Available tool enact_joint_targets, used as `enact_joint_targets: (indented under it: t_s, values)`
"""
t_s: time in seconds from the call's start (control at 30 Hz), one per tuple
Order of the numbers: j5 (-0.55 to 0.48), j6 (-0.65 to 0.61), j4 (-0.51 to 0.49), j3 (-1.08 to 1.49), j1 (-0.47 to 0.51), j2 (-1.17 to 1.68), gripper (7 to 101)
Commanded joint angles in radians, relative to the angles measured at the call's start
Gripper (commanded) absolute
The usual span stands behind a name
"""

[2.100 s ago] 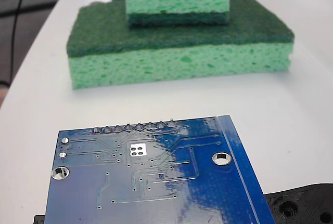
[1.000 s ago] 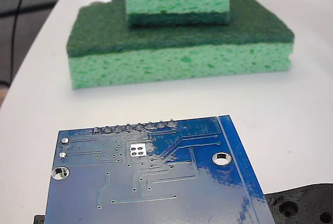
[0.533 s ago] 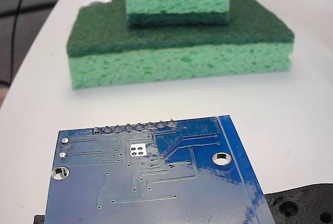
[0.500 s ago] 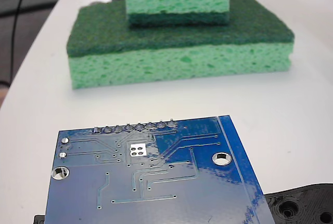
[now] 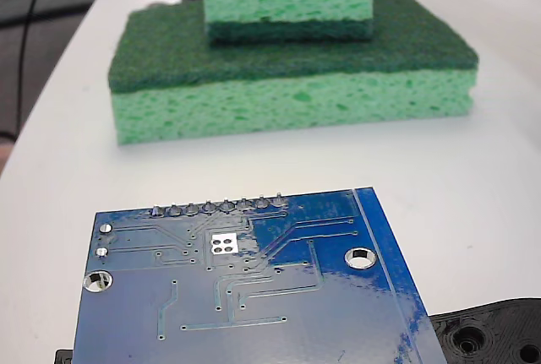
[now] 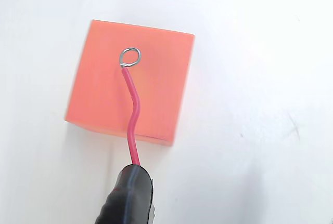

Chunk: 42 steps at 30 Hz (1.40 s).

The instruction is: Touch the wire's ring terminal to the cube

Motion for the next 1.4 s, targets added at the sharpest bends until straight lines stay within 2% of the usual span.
enact_joint_targets:
  t_s: [0.03, 0.87, 1.03, 1.17, 1.4]
  values:
    - [-0.005, 0.003, -0.012, 0.003, 0.000, 0.006, 100.3]
    - [-0.008, 0.005, -0.026, 0.020, -0.002, 0.008, 100.3]
    - [0.000, -0.029, 0.064, -0.060, 0.002, 0.037, 100.3]
    - [0.011, -0.057, 0.186, -0.152, 0.014, 0.064, 100.3]
    - [0.034, -0.120, 0.331, -0.169, 0.035, 0.272, 100.3]
